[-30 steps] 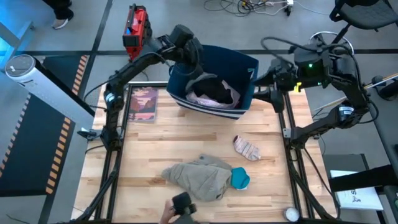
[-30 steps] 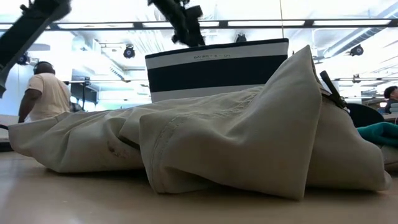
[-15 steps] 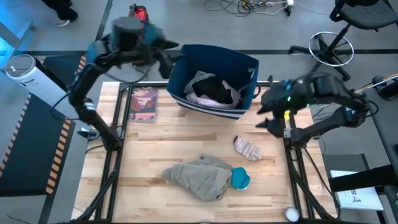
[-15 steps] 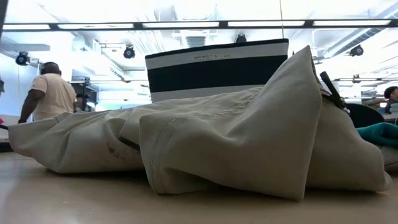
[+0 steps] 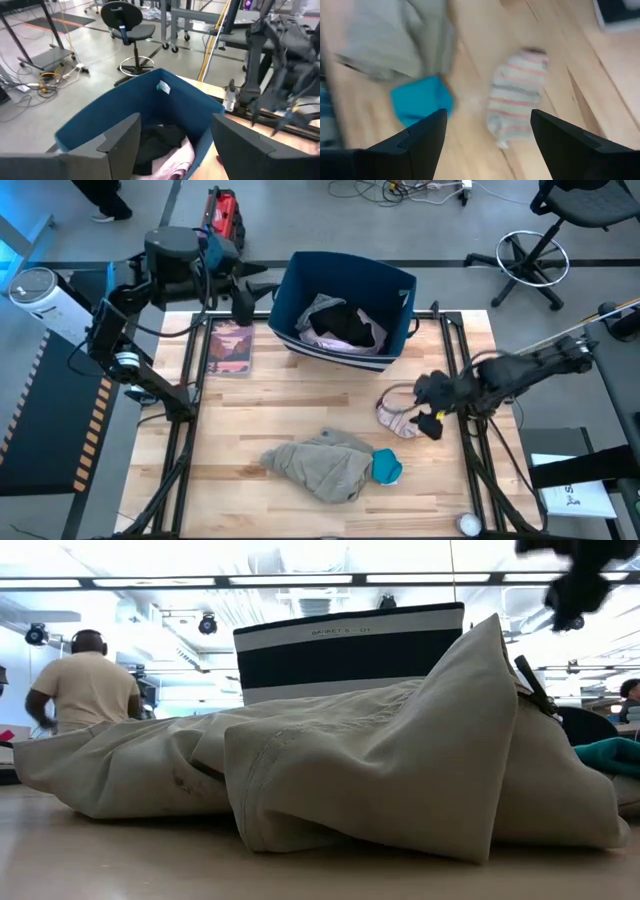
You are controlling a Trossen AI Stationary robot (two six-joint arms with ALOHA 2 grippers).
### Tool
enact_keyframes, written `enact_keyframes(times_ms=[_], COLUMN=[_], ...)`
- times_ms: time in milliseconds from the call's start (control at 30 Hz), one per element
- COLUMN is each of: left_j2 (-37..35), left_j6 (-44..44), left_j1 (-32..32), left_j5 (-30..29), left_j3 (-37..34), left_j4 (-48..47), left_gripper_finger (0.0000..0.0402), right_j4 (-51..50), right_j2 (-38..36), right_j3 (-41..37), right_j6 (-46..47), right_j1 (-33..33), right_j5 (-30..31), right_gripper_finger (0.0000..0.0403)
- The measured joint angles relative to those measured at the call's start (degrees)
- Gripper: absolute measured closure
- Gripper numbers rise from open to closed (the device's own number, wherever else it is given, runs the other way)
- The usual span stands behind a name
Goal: Sort clothes
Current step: Put the white sock into the blue laundry bin
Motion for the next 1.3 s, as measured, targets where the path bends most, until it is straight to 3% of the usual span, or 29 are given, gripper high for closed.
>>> enact_keyframes(times_ms=[233,467,667,900,1167,1300], left_j2=[0.03,0.03,0.06,0.06,0.06,0.06], left_j6=[-1.67,-2.17,-3.42,-3.53,-3.1,-2.7], left_j1=[-0.72,-0.72,-0.83,-0.83,-0.85,-0.85], left_j5=[0.09,0.12,0.16,0.16,0.18,0.2], left_j3=[-0.03,-0.39,-0.42,-0.42,-0.42,-0.42], left_j4=[0.09,0.93,0.6,0.64,0.63,0.62], left_gripper_finger=[0.0169,0.0183,0.0187,0.0182,0.0187,0.0194], right_j4=[10.57,21.8,23.37,21.63,11.66,5.66], right_j2=[2.66,8.45,15.29,16.46,14.09,13.82], right_j3=[-14.44,-23.89,-25.36,-20.52,-4.18,5.72], right_j6=[5.9,10.74,12.71,8.89,4.31,-0.59], right_j1=[3.13,3.32,3.35,3.31,3.25,2.96], right_j5=[1.54,1.55,3.44,1.74,2.98,6.39], right_gripper_finger=[0.0137,0.0137,0.0202,0.0383,0.0398,0.0399])
